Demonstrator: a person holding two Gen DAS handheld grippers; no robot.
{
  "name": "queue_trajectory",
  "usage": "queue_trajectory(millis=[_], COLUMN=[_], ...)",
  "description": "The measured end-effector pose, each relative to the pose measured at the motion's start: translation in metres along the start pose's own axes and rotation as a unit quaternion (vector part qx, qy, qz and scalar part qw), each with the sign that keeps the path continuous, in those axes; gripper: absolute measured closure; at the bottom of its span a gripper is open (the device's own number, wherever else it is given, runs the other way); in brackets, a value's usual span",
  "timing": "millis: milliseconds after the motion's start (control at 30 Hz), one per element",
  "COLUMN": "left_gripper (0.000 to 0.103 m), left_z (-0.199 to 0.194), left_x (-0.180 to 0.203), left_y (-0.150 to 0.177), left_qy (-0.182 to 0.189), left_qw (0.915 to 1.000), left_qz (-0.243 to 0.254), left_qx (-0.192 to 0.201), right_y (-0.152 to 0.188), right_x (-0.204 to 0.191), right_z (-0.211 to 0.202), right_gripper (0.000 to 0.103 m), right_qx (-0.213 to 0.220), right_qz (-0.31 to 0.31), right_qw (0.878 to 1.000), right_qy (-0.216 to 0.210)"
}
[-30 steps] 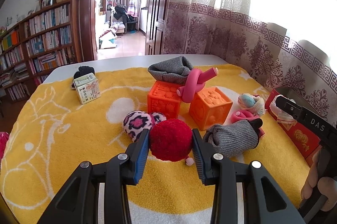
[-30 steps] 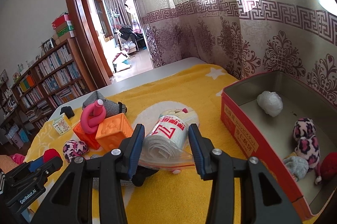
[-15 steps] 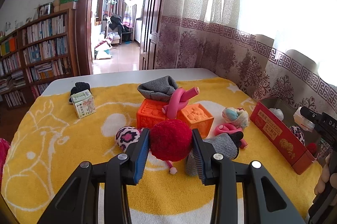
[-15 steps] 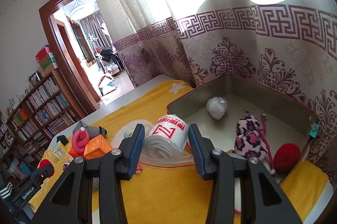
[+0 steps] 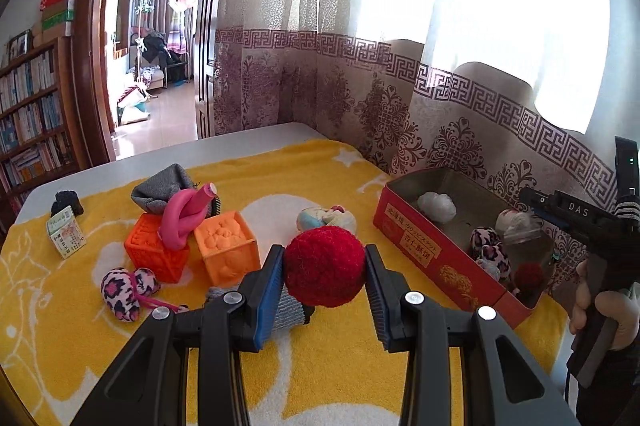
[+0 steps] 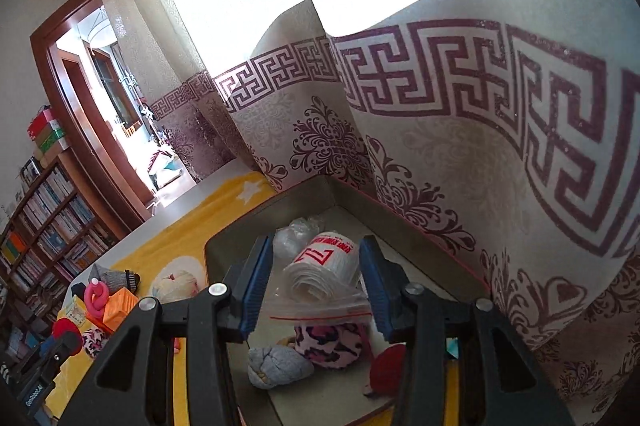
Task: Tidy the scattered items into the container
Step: 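Carry the roll into the red box and open the right tool while the left carries the pompom, then drop the red pompom into the red box by opening the left tool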
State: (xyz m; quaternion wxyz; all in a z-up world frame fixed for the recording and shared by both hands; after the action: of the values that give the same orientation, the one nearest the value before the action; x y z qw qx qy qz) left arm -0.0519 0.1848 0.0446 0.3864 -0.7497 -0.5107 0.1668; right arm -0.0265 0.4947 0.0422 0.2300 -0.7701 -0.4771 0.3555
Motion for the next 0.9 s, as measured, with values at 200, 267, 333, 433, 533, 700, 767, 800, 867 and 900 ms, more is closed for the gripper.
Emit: queue_trajectory(millis=[200, 267, 333, 433, 533, 700, 767, 800, 867, 900], left_gripper=[0.062, 0.062, 0.062, 0.062, 0.062, 0.058, 0.031, 0.011, 0.007, 0.007], left_z=[0.019, 0.026, 0.034, 0.049, 0.069, 0.102, 0.11, 0.112, 0.111, 0.111], left_x=[0.041, 0.055, 0.068, 0.088, 0.107, 0.137, 0.142, 0.142, 0.137, 0.134], left_y=[-0.017, -0.024, -0.03, -0.037, -0.041, -0.043, -0.041, -0.04, -0.041, -0.041], left_qy=[0.026, 0.039, 0.054, 0.071, 0.093, 0.123, 0.125, 0.123, 0.115, 0.116], left_qw=[0.9992, 0.9985, 0.9975, 0.9959, 0.9933, 0.9873, 0.986, 0.9866, 0.9892, 0.9891], left_qz=[0.027, 0.036, 0.042, 0.052, 0.054, 0.06, 0.057, 0.054, 0.045, 0.042], left_qx=[-0.01, -0.013, -0.016, -0.023, -0.044, -0.081, -0.095, -0.093, -0.078, -0.08], right_y=[-0.006, -0.01, -0.013, -0.018, -0.021, -0.024, -0.025, -0.026, -0.026, -0.026], right_x=[0.007, 0.012, 0.017, 0.022, 0.019, 0.014, 0.016, 0.018, 0.02, 0.021], right_z=[-0.01, -0.022, -0.031, -0.04, -0.049, -0.054, -0.054, -0.055, -0.056, -0.057], right_gripper=[0.025, 0.025, 0.024, 0.024, 0.023, 0.023, 0.022, 0.022, 0.022, 0.022], right_qx=[0.04, 0.057, 0.067, 0.074, 0.083, 0.092, 0.092, 0.093, 0.094, 0.093], right_qz=[0.023, 0.034, 0.046, 0.058, 0.053, 0.048, 0.054, 0.057, 0.06, 0.061], right_qw=[0.999, 0.998, 0.997, 0.996, 0.995, 0.994, 0.994, 0.994, 0.994, 0.994], right_qy=[0.007, 0.01, 0.01, 0.003, -0.006, -0.015, -0.017, -0.017, -0.016, -0.015])
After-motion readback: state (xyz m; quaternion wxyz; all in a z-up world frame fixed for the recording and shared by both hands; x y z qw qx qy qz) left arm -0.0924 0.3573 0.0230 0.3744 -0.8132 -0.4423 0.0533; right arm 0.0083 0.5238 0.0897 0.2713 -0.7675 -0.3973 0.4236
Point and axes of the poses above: each gripper's, at about its wrist camera, not at the fingertips, and z roughly the way its jaws point, x to its right, y to its underside, the point moved 5 cm from there along z, roughly the way its jaws point, and after that the axes turned 5 degrees about -x, right-handed, at the moved point
